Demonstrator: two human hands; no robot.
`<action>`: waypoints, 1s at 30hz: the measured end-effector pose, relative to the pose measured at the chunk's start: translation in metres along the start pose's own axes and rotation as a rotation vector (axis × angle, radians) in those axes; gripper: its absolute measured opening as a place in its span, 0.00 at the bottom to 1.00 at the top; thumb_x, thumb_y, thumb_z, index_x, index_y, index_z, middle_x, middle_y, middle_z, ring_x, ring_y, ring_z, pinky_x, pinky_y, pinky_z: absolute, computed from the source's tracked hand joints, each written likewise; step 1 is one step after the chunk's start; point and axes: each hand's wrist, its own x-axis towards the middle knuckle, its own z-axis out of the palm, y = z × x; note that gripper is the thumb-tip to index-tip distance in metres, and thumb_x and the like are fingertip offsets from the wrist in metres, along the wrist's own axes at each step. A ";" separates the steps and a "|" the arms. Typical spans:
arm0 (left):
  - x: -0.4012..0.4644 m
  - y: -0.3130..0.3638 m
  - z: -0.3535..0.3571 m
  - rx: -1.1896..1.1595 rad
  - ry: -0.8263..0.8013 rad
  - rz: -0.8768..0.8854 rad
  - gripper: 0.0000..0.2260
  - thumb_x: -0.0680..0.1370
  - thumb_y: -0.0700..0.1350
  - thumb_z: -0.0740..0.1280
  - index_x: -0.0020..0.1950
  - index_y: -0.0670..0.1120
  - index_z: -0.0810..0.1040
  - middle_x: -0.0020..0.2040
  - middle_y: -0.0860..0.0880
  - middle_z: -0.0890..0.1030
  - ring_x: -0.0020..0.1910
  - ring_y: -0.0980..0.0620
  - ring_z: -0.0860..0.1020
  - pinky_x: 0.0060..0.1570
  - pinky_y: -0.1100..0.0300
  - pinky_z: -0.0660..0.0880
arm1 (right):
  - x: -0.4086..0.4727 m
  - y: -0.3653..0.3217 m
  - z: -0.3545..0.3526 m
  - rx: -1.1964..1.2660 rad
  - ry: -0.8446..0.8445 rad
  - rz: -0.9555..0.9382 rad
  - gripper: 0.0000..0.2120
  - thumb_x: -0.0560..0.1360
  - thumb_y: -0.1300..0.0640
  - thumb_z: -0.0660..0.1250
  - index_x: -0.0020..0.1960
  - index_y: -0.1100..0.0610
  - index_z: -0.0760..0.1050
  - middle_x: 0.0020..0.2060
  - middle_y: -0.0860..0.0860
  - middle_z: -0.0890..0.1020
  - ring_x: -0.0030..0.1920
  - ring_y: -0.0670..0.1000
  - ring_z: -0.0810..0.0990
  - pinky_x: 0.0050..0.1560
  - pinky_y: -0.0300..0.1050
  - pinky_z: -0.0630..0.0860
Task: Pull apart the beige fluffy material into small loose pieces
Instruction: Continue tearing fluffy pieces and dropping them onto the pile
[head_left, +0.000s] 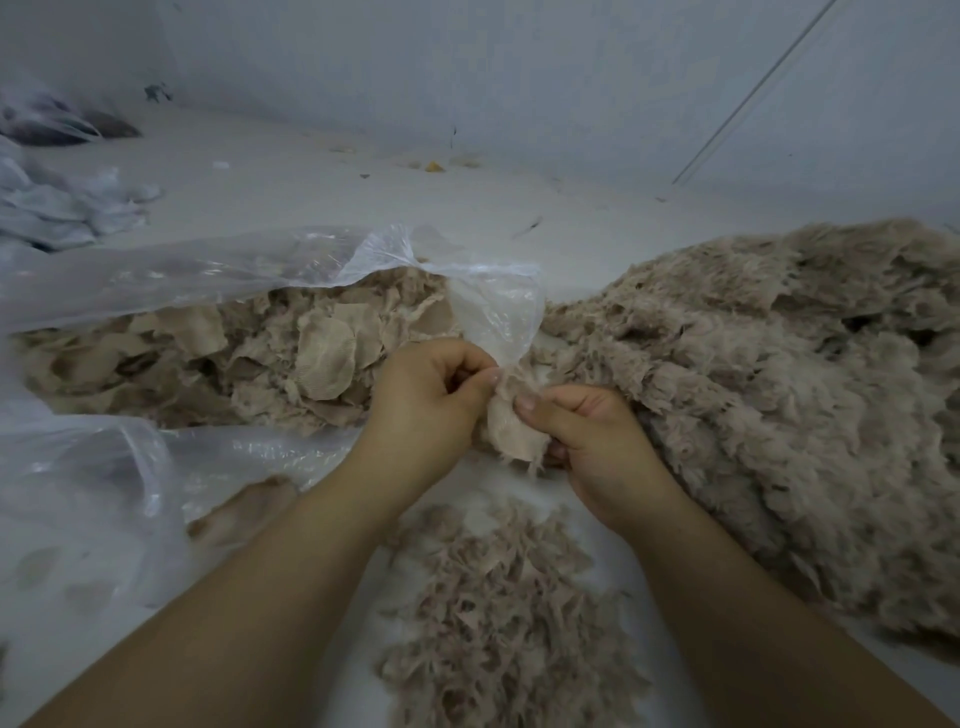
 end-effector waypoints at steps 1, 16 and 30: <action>-0.001 0.000 0.000 -0.074 -0.011 -0.054 0.11 0.77 0.36 0.68 0.36 0.46 0.81 0.26 0.50 0.77 0.24 0.55 0.73 0.25 0.62 0.71 | -0.001 0.000 0.001 0.009 0.000 -0.002 0.10 0.74 0.55 0.69 0.39 0.59 0.84 0.25 0.53 0.76 0.24 0.46 0.66 0.26 0.36 0.65; -0.005 0.001 0.009 0.075 -0.097 -0.029 0.08 0.73 0.48 0.75 0.45 0.46 0.78 0.38 0.43 0.75 0.33 0.51 0.73 0.33 0.50 0.73 | 0.000 0.002 0.000 0.008 0.068 0.011 0.16 0.70 0.52 0.71 0.37 0.67 0.78 0.24 0.54 0.71 0.24 0.48 0.65 0.26 0.39 0.65; 0.004 0.003 -0.009 -0.423 0.085 -0.243 0.06 0.78 0.36 0.67 0.42 0.38 0.80 0.27 0.47 0.76 0.20 0.53 0.67 0.20 0.66 0.61 | 0.005 -0.001 0.000 0.123 0.203 0.081 0.13 0.79 0.62 0.63 0.36 0.59 0.76 0.23 0.48 0.71 0.22 0.44 0.65 0.27 0.39 0.63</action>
